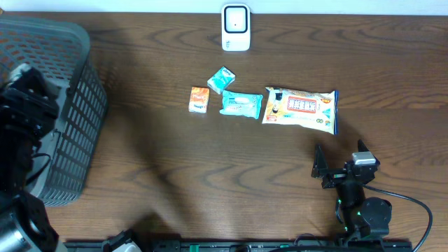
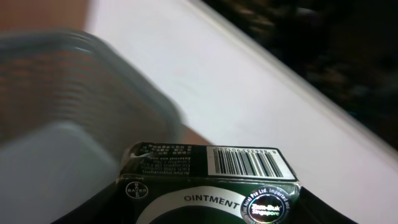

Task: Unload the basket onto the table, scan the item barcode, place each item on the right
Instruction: 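Lift the ointment box and bring its barcode to the scanner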

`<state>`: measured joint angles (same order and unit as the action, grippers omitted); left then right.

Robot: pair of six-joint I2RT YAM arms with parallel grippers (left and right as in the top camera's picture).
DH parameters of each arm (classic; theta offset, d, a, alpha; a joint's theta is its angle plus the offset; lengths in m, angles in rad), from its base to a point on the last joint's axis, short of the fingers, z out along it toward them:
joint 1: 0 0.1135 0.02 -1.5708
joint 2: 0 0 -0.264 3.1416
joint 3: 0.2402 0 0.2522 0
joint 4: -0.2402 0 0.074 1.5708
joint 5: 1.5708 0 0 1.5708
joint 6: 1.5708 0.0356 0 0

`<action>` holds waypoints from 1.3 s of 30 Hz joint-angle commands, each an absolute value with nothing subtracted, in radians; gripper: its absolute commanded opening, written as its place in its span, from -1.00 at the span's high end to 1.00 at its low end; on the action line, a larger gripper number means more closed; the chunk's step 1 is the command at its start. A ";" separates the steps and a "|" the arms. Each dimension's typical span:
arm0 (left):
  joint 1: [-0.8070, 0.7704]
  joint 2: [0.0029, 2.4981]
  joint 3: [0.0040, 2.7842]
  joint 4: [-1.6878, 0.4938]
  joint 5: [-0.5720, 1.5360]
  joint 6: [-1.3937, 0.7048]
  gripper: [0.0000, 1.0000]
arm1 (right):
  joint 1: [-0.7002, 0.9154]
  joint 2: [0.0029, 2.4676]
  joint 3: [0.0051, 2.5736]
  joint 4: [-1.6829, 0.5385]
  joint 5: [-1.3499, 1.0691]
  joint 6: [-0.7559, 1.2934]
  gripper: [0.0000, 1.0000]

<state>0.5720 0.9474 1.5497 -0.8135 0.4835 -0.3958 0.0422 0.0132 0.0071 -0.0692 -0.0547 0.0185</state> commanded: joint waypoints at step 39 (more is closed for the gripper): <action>-0.497 1.824 1.555 -0.942 0.130 -0.360 -0.29 | 0.039 0.012 0.006 -0.072 -0.055 0.029 -0.99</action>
